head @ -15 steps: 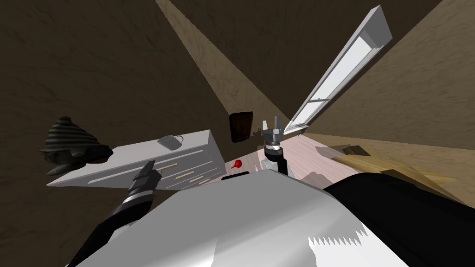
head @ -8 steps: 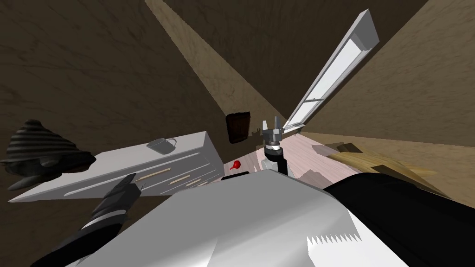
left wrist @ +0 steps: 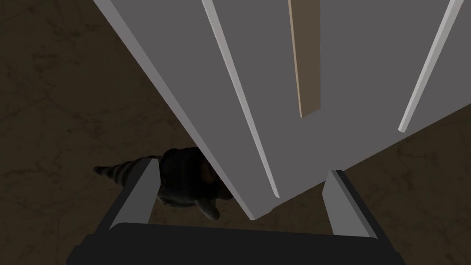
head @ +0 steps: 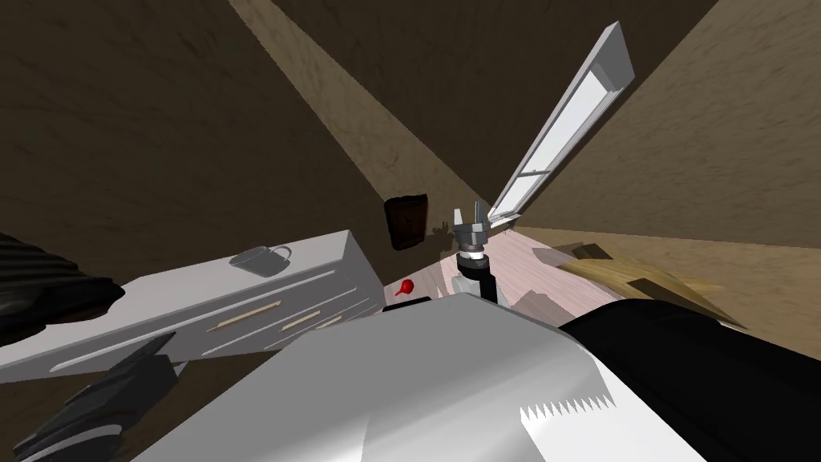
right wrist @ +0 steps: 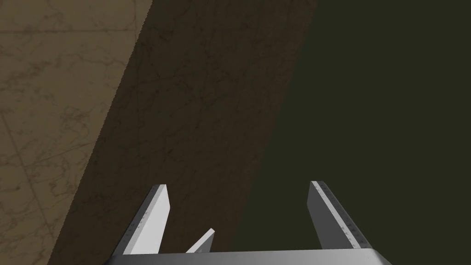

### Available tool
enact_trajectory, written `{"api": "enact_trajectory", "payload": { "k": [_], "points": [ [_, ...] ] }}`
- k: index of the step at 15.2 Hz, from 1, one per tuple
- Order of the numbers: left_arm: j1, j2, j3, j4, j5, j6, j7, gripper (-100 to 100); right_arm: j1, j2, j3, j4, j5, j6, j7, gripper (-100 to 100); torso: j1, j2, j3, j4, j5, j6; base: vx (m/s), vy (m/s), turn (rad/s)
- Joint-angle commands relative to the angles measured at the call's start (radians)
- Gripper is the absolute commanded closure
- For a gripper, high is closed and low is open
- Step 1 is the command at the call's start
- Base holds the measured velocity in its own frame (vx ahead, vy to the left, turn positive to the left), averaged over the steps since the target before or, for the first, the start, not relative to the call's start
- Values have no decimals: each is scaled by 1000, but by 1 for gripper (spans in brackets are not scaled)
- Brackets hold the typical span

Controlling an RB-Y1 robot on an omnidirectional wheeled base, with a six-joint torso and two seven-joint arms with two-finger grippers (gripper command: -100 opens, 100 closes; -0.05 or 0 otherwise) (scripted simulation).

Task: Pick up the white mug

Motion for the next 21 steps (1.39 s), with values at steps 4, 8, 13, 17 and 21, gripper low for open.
{"api": "enact_trajectory", "payload": {
  "k": [4,8,13,17,21],
  "points": [
    [97,62,101,24,109,105,-16,-100,0,0,0,0,0,0,0,0,0,0,0,0,0,0,37,-33,-76],
    [151,97,164,36,190,166,-20,-100,0,0,0,0,0,0,0,0,0,0,0,0,0,0,31,-25,-45],
    [204,131,234,49,299,234,-25,-100,0,0,0,0,0,0,0,0,0,-1,-1,0,0,0,42,-24,-73],
    [255,166,292,61,371,292,-30,-100,0,0,0,0,0,0,0,0,0,0,0,0,0,0,32,-20,-52],
    [350,234,389,85,465,388,-39,-100,0,0,0,0,0,0,0,0,1,0,0,0,0,0,38,-18,-77]
  ]
}}
